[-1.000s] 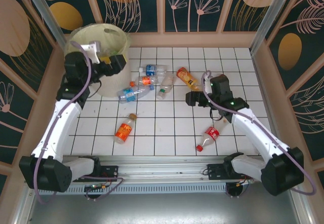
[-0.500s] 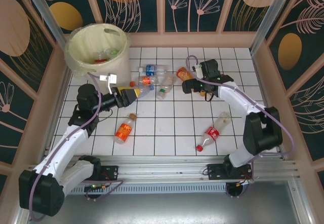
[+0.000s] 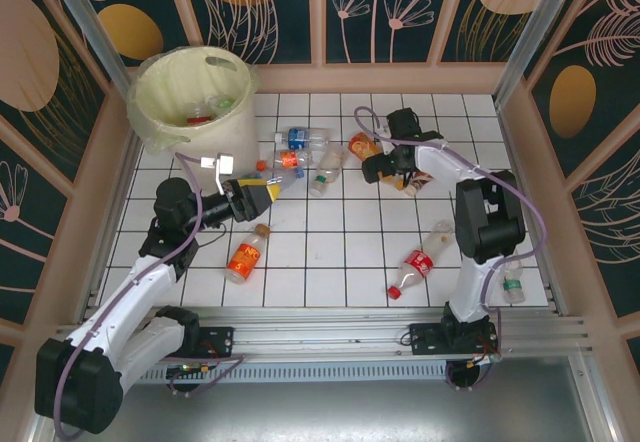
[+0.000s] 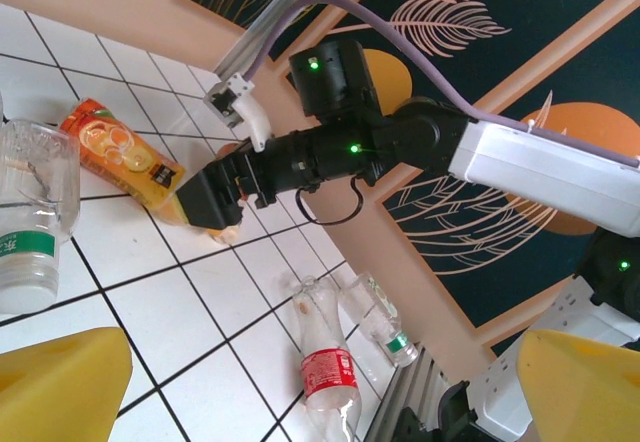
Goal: Put the plastic bottles in the bin
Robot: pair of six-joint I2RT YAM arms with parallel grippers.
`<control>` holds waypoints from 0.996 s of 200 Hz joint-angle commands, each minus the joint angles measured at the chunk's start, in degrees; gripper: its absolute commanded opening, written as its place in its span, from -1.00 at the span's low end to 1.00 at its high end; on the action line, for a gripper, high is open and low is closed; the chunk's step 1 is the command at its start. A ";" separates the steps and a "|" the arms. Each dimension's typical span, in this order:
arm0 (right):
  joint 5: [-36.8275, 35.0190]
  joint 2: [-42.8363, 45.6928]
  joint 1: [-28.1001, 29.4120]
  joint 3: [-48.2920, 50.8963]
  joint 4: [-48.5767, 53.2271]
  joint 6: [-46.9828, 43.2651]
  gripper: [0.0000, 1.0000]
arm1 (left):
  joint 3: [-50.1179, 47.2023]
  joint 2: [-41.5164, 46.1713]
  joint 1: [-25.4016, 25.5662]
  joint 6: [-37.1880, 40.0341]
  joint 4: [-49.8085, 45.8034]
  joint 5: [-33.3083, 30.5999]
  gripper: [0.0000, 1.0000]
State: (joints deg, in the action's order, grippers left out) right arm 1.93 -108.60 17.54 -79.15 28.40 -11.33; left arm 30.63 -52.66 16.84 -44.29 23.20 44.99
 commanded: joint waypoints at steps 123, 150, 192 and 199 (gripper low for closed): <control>-5.99 -10.52 0.54 -6.71 0.16 -3.32 0.65 | -2.25 0.80 0.75 -0.80 -0.81 -3.07 0.97; -6.37 -10.34 1.20 -5.93 -0.33 -3.09 0.38 | -3.36 0.98 1.00 -1.93 0.49 -3.66 0.97; -5.39 -5.97 1.32 -2.44 -1.79 -0.25 0.25 | -4.45 0.14 1.56 -2.87 2.41 -5.06 0.97; -4.75 -4.53 1.22 -1.37 -2.51 0.61 0.25 | -4.57 -0.29 1.85 -3.33 3.21 -5.38 0.97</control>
State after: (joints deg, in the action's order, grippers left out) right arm -3.60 -117.56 18.48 -83.85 26.83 -13.19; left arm 27.22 -52.45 17.82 -46.02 22.79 41.04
